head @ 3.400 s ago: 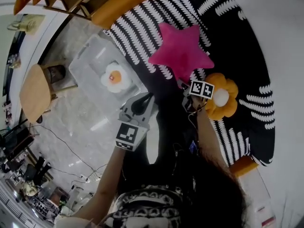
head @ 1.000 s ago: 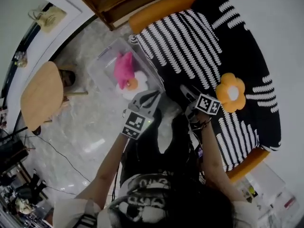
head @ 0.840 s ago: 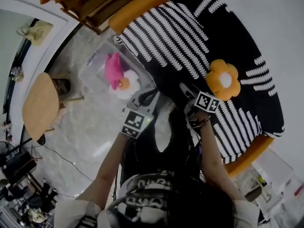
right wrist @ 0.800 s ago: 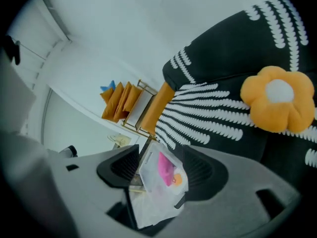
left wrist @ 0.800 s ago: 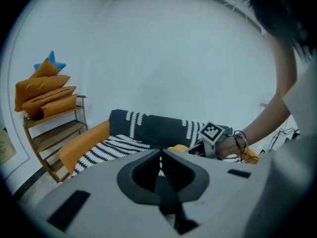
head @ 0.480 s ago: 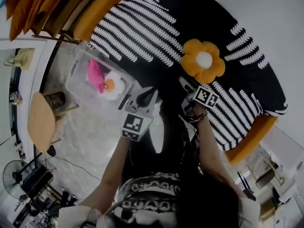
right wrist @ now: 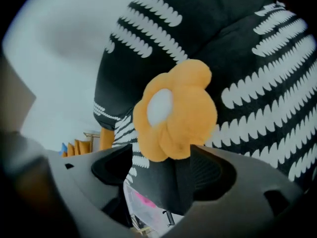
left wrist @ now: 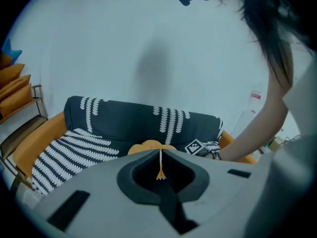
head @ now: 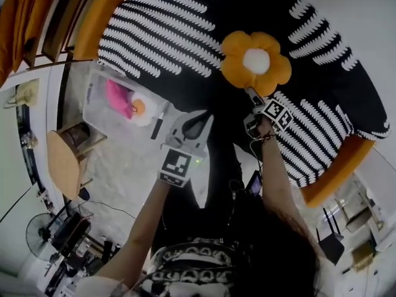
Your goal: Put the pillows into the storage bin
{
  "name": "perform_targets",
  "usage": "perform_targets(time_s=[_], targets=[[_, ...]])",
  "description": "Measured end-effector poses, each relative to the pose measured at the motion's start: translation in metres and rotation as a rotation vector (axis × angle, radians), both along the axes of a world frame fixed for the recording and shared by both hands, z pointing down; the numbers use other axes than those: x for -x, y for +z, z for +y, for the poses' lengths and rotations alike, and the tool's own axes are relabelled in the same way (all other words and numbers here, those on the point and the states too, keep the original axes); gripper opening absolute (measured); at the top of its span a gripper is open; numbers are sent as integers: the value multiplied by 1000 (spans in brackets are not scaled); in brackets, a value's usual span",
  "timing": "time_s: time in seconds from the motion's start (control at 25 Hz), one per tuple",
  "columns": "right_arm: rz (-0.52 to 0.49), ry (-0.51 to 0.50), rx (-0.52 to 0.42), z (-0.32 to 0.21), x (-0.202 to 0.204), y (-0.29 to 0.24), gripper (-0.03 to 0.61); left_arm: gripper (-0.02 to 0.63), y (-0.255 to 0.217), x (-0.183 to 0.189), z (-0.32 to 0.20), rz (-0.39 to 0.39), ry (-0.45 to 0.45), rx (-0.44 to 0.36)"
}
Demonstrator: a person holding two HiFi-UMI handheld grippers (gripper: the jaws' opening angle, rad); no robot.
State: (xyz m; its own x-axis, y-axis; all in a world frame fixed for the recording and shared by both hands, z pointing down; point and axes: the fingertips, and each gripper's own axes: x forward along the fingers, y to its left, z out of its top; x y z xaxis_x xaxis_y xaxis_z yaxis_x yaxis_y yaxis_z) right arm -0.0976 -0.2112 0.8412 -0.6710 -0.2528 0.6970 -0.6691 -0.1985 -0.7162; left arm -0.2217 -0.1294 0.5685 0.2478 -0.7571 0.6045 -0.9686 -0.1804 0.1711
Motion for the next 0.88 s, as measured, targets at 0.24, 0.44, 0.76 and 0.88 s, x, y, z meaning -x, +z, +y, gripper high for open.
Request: perform_targets(time_s=[0.24, 0.44, 0.76, 0.88], targets=[[-2, 301, 140, -10, -30, 49, 388, 12, 17, 2, -7, 8, -36, 50], [1, 348, 122, -18, -30, 70, 229, 12, 40, 14, 11, 9, -48, 66], [-41, 10, -33, -8, 3, -24, 43, 12, -8, 34, 34, 21, -102, -22], [-89, -57, -100, 0, 27, -78, 28, 12, -30, 52, 49, 17, -127, -65]])
